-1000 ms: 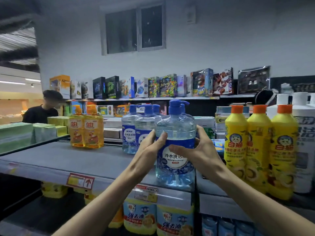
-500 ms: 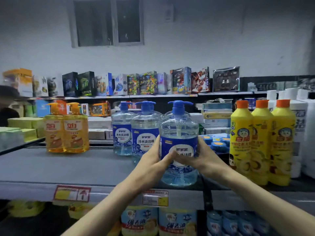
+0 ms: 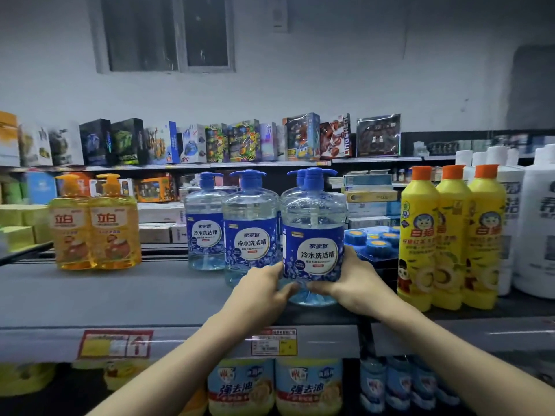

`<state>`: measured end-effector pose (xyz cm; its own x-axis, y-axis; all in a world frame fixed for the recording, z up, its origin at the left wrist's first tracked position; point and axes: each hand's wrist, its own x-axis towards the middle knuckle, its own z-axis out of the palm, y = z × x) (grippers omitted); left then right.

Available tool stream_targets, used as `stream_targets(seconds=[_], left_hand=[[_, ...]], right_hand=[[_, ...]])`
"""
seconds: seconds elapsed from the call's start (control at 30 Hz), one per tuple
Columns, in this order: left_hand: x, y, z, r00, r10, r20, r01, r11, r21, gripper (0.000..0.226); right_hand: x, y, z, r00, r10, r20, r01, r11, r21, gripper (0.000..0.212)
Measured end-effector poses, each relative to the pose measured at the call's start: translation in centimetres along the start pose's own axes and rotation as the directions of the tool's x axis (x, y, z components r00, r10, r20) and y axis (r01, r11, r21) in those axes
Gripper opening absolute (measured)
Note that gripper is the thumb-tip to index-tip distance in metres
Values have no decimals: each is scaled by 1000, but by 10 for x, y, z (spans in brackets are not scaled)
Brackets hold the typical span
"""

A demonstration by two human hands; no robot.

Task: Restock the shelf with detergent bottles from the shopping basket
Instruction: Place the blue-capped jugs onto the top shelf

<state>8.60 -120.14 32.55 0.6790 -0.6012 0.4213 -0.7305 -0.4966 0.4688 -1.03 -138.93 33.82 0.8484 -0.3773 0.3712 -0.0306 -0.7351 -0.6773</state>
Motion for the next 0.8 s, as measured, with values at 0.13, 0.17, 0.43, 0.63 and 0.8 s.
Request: stream_targets(seconds=[0.13,0.17,0.43,0.63,0.8], left_hand=[[7,4,6,999,-34,-34,36,998,55,36],[7,5,6,999,-33,-31,35,999,42,35],[5,0,7,1000,20,7,-19,994,-106,53],[4,0,4,1000,17,7,-16,990,-139,57],[5,-4,6,999,25,-24,-28,988,-150,48]], right_hand=[[18,5,4,999,43,-4,-43,999,-2,81],[20,6,5,999,53,-7,-53,999,1,82],[34,5,17,993,117,19,-118,993,15,85],[31,8,26,985,155,79,-141,978,-156,77],[26,8,29,979,198,56,-182,961,-210,69]])
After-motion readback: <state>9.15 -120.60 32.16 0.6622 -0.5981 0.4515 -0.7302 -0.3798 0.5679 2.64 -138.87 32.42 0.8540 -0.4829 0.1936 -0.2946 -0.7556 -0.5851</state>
